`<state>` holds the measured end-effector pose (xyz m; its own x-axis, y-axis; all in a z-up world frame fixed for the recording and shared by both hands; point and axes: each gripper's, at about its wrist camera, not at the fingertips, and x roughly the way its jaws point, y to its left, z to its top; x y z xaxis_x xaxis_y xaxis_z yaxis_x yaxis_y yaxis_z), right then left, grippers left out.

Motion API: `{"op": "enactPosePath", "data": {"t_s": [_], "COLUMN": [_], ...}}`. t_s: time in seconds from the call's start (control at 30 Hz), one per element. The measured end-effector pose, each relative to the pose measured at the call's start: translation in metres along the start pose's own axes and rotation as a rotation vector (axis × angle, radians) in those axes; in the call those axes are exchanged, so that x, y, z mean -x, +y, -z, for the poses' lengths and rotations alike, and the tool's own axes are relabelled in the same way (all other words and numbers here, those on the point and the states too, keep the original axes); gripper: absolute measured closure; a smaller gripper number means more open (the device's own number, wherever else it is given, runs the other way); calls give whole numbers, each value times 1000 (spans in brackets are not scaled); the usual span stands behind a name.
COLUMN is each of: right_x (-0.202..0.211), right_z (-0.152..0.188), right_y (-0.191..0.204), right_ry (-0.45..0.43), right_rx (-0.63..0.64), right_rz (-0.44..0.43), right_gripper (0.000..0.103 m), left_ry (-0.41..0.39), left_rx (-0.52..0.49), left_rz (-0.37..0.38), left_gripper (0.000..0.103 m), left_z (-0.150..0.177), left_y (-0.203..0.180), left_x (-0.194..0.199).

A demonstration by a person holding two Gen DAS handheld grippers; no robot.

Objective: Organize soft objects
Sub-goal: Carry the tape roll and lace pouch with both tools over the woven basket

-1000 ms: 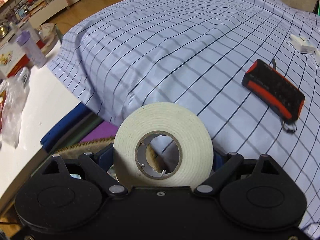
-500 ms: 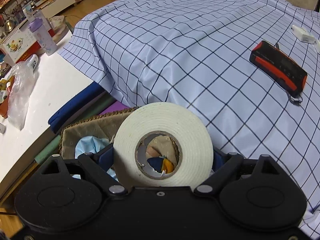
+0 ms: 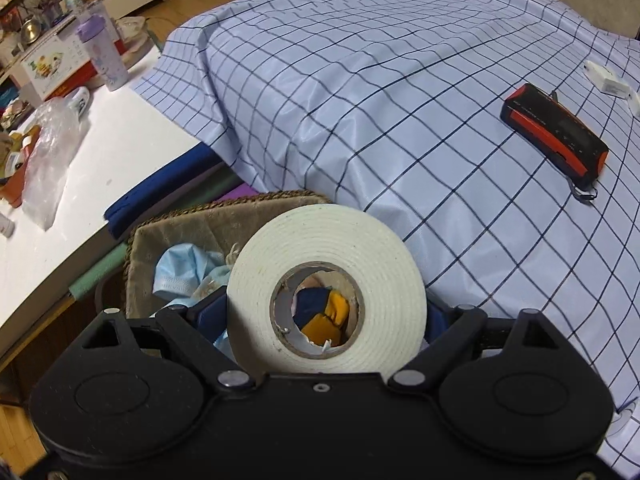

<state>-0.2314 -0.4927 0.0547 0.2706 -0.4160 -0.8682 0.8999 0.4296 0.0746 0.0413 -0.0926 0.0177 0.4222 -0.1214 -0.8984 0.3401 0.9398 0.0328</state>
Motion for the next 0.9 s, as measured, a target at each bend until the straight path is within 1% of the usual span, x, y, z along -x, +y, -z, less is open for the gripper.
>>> {"op": "enactPosePath", "data": {"t_s": [0.1,0.17,0.27,0.37,0.5,0.67,0.8,0.9], "right_x": [30,49,73,88,95,89,90,88], "right_z": [22,35,55,76,103,136,165,179], "right_y": [-1,5,22,51,104,182,244,284], "right_ry": [-13,-20,-33,-9,39,144,174,193], "right_rx": [13,38,93,174,318,479,597,667], "right_rz": [-48,-79,-128,-201,-303,-410,-445,-484], "right_gripper": [59,59,59,59,59,59,59,59], "left_ry": [2,12,26,41,64,74,89,98], "left_rx": [18,42,77,107,144,181,212,240], "left_rz": [-14,-10,-17,-31,-52,-67,-51,-49], "left_gripper": [15,15,15,15,15,15,15,15], "left_z": [5,9,15,21,27,32,33,32], "left_y": [8,17,32,46,63,83,99,112], "left_x": [2,2,0,-2,-7,-12,-18,-24]}}
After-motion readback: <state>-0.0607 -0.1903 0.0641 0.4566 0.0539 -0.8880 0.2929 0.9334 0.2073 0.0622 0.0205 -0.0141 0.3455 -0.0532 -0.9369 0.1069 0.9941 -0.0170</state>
